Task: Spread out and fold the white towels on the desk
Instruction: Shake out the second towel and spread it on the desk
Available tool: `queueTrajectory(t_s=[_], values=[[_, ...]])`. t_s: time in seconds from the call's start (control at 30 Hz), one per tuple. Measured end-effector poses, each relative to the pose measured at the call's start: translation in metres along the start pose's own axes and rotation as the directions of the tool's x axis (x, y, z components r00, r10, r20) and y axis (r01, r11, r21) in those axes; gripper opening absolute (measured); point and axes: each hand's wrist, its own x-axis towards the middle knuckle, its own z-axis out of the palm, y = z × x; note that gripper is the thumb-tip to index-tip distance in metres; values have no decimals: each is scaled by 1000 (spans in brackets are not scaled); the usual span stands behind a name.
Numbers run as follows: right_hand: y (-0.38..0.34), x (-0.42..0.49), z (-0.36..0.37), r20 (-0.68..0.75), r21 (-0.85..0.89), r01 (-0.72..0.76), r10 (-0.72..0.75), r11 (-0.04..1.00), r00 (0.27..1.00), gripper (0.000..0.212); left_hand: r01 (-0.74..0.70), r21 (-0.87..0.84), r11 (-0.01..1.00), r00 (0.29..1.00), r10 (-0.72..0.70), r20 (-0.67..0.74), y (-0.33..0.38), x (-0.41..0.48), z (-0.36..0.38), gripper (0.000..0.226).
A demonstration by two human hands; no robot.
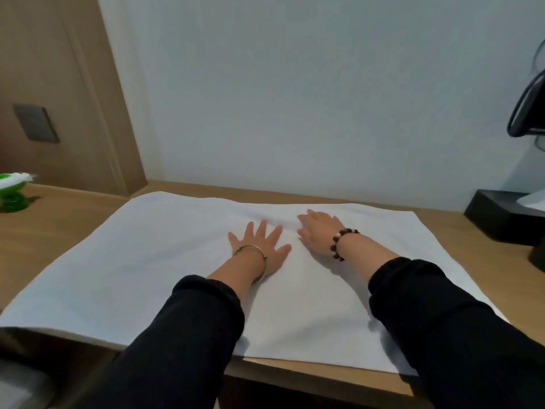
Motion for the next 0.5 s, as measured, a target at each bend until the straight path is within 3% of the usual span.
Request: queueTrajectory(t_s=[0.1,0.2,0.27,0.33,0.4,0.43,0.5], values=[[34,14,22,54,82,-67,62,994,997,55,-32,37,999,999,33,-25,-1,8,8,62],[82,23,28,23,117,-216,214,969,976,55,-47,37,998,998,48,-42,-3,12,12,62],[114,23,25,14,101,-407,407,908,913,56,-53,36,998,997,55,-50,-3,13,12,62],[130,21,20,52,92,-599,597,795,801,59,-54,38,998,997,56,-57,-2,13,12,62],[120,22,15,87,89,-668,662,739,745,63,-49,40,998,997,51,-60,-2,14,12,62],[108,24,13,85,105,-640,634,761,768,65,-46,43,998,997,49,-62,-2,14,13,63],[78,25,18,68,124,-467,462,876,884,65,-45,40,998,997,48,-60,-2,15,14,63]])
